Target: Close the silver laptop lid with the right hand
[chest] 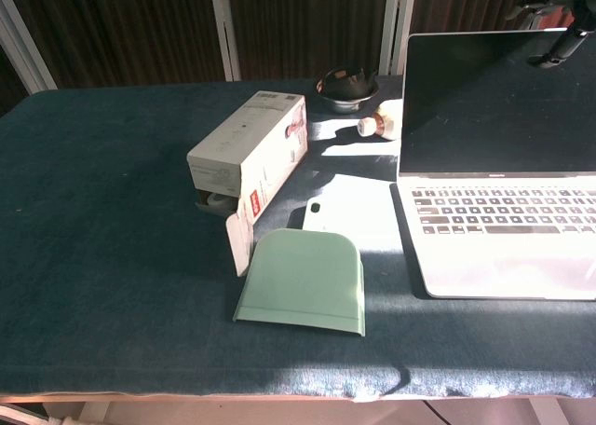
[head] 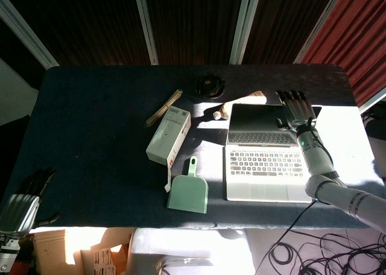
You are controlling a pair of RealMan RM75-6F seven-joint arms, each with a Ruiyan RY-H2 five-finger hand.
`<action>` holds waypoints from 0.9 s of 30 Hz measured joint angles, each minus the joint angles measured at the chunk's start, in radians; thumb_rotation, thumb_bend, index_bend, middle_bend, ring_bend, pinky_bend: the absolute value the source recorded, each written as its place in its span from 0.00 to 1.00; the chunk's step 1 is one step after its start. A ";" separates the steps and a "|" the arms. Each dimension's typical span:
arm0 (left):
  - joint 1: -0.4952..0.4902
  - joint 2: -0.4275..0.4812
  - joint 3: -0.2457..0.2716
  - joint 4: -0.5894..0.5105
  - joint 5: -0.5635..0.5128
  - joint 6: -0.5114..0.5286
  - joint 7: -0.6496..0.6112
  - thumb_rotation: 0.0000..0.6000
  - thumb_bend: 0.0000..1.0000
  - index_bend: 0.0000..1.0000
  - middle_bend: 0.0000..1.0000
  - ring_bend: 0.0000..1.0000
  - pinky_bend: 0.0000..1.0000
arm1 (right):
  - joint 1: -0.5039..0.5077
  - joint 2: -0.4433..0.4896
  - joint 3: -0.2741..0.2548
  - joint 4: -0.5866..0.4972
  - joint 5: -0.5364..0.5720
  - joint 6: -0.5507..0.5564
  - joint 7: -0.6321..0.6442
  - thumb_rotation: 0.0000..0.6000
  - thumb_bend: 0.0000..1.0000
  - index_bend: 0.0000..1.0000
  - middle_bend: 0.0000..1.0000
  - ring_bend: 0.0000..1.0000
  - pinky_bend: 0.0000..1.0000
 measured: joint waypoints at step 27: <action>0.001 -0.006 0.003 0.001 0.012 0.006 0.009 1.00 0.03 0.00 0.05 0.02 0.13 | -0.057 0.121 -0.047 -0.162 -0.135 0.001 0.095 1.00 0.38 0.17 0.21 0.18 0.42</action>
